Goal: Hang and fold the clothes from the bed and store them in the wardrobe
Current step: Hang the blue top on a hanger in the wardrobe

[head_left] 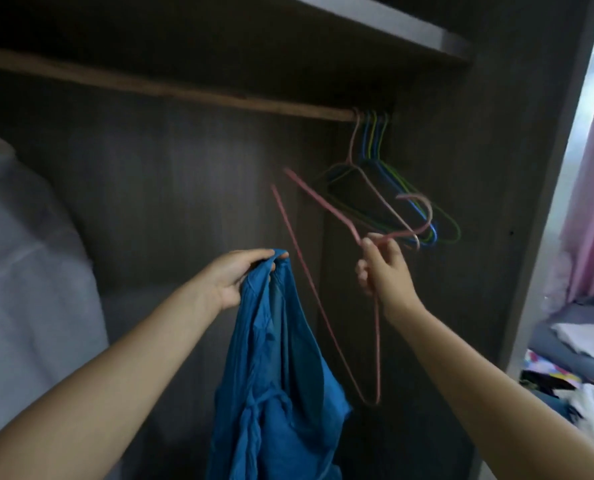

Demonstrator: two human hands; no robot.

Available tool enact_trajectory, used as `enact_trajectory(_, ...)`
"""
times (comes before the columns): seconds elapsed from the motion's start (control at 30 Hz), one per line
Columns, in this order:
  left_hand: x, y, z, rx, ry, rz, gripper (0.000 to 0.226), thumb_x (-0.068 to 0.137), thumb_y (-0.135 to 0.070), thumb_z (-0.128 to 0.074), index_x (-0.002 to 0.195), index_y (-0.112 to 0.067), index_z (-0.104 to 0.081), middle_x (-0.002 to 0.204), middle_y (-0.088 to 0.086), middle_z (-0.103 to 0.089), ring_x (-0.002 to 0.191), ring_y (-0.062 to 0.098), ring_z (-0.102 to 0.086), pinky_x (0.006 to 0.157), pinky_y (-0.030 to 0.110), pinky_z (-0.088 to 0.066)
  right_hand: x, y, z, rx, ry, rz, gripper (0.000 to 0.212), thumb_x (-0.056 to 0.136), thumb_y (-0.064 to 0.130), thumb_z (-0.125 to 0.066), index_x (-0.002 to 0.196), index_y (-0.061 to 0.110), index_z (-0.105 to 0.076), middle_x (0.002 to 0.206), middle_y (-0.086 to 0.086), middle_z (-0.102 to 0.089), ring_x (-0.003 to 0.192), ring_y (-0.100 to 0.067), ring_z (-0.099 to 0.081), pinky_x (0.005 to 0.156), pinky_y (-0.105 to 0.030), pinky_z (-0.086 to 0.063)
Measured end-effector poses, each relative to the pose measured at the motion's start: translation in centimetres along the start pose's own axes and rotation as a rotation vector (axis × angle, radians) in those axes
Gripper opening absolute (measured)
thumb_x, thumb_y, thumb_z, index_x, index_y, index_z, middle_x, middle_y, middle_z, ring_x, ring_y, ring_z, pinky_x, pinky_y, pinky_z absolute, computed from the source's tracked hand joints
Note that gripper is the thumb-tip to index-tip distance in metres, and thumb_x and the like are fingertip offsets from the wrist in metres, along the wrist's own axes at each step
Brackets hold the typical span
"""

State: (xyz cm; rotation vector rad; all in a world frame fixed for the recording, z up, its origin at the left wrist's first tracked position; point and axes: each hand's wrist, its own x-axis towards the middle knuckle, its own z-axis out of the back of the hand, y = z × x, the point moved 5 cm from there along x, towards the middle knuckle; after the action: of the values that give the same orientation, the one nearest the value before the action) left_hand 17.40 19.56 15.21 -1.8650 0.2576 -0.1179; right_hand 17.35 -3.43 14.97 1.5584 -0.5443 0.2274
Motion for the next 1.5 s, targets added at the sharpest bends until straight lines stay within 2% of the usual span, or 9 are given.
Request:
enact_trajectory(0.17,-0.9,2.7,-0.5,-0.002,-0.101,0.074,0.043,0.096,-0.014,-0.052,0.061,-0.007,-0.075,0.052,0.004,-0.064,0.039,0.012,-0.059,0.037,0.019,-0.046,-3.2,3.6,3.4,0.177,0.023,-0.034,0.037,0.099,0.036,-0.046,0.084,0.011,-0.069,0.044,0.01,-0.025,0.034,-0.003,-0.022,0.034,-0.015,-0.017)
enact_trajectory(0.33,-2.8,5.0,-3.9,-0.074,-0.075,0.112,0.046,0.097,-0.013,-0.048,0.059,-0.005,-0.074,0.048,0.005,-0.061,0.035,0.013,-0.057,0.035,0.018,-0.044,-7.0,7.9,7.6,0.636,-0.038,0.122,0.057,0.102,0.037,-0.033,0.056,0.019,-0.06,0.041,0.008,-0.022,0.032,-0.005,-0.017,0.035,-0.013,-0.015)
enact_trajectory(0.47,-4.4,5.1,-8.0,-0.054,0.0,0.093,0.035,0.095,-0.014,-0.052,0.07,-0.005,-0.075,0.048,0.0,-0.058,0.035,0.008,-0.052,0.037,0.016,-0.045,-11.2,6.5,8.1,0.638,-0.11,0.168,0.053,0.096,0.041,-0.04,0.05,0.021,-0.056,0.04,0.01,-0.029,0.032,-0.004,-0.022,0.035,-0.011,-0.018)
enact_trajectory(0.57,-5.8,4.3,-9.5,-0.07,0.056,0.073,0.021,0.094,-0.015,-0.053,0.099,-0.002,-0.068,0.053,0.0,-0.057,0.039,0.007,-0.052,0.04,0.017,-0.047,-13.9,3.8,8.7,0.479,-0.129,0.174,0.048,0.091,0.042,-0.043,0.049,0.023,-0.057,0.042,0.011,-0.035,0.034,-0.004,-0.028,0.036,-0.012,-0.022)
enact_trajectory(0.8,-7.2,5.9,-6.1,-0.097,-0.021,0.071,0.05,0.099,-0.017,-0.04,0.067,-0.003,-0.076,0.046,-0.003,-0.046,0.034,0.003,-0.041,0.033,0.013,-0.037,-15.4,2.4,12.9,-0.259,0.228,0.001,0.053,0.091,0.059,-0.044,0.059,0.023,-0.066,0.042,0.006,-0.039,0.04,-0.008,-0.037,0.041,-0.017,-0.029)
enact_trajectory(1.07,-5.9,11.5,-3.1,-0.06,-0.263,0.205,0.045,0.094,-0.019,-0.055,0.052,-0.005,-0.064,0.042,0.001,-0.048,0.032,0.011,-0.047,0.033,0.017,-0.043,-17.5,3.5,18.1,-0.831,0.439,-0.204,0.057,0.098,0.047,-0.038,0.056,0.02,-0.065,0.038,0.008,-0.045,0.035,-0.002,-0.043,0.039,-0.009,-0.032)
enact_trajectory(1.17,-5.3,12.6,-5.3,0.07,-0.261,0.221,0.025,0.092,-0.021,-0.061,0.076,-0.004,-0.054,0.061,0.003,-0.047,0.046,0.011,-0.049,0.041,0.022,-0.049,-18.1,4.5,19.3,-1.013,0.504,-0.226,0.054,0.096,0.051,-0.038,0.056,0.028,-0.066,0.045,0.011,-0.053,0.039,-0.001,-0.047,0.043,-0.01,-0.036)
enact_trajectory(1.37,-5.2,13.5,-12.0,0.569,0.125,0.07,0.027,0.092,-0.018,-0.061,0.066,-0.015,-0.066,0.055,-0.002,-0.06,0.045,0.006,-0.056,0.043,0.016,-0.043,-17.7,5.0,19.8,-0.987,0.379,-0.219,0.05,0.096,0.047,-0.046,0.056,0.02,-0.06,0.037,0.01,-0.049,0.033,-0.001,-0.044,0.036,-0.01,-0.031)
enact_trajectory(1.5,-4.9,13.2,-11.5,1.221,-0.088,-0.199,0.017,0.092,-0.033,-0.06,0.092,-0.016,-0.058,0.093,0.002,-0.061,0.086,0.019,-0.062,0.072,0.031,-0.05,-16.4,5.6,20.0,-0.974,0.287,-0.233,0.049,0.095,0.049,-0.046,0.061,0.018,-0.061,0.043,0.006,-0.052,0.038,-0.004,-0.045,0.037,-0.011,-0.033)
